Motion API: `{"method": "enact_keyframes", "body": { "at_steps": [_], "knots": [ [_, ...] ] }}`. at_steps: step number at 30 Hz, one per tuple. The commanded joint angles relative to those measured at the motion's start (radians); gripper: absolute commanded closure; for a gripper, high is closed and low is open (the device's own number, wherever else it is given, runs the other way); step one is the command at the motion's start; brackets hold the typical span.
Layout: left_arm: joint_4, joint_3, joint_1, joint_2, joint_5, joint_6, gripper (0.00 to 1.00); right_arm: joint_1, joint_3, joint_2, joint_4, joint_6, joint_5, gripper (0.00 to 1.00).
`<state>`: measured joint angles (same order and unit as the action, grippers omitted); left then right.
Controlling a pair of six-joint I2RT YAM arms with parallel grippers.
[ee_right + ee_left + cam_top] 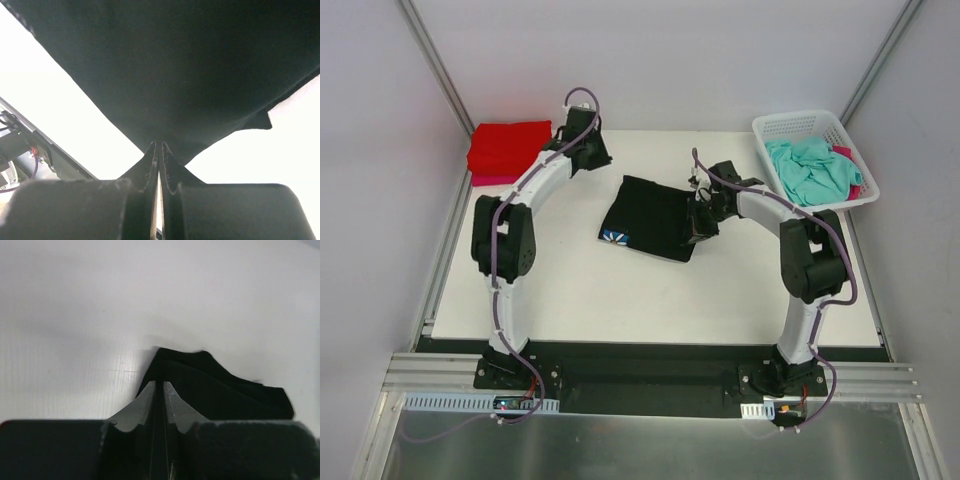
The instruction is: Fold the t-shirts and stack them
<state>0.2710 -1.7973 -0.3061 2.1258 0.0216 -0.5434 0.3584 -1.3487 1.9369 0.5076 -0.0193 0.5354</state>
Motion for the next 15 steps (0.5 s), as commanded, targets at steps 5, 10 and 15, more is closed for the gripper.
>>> {"method": "enact_keyframes", "body": {
  "at_steps": [5,10,15],
  "knots": [
    [0.008,0.108,0.001,-0.219,0.109,0.023,0.89,0.013,-0.020,-0.093,0.040,-0.001,-0.015,0.99],
    [-0.010,0.102,-0.018,-0.150,0.192,-0.020,0.91,0.011,-0.024,-0.089,0.048,-0.007,-0.012,0.99],
    [-0.021,0.035,-0.047,-0.078,0.242,-0.021,0.92,0.013,-0.039,-0.084,0.055,-0.016,-0.017,0.99]
  ]
}}
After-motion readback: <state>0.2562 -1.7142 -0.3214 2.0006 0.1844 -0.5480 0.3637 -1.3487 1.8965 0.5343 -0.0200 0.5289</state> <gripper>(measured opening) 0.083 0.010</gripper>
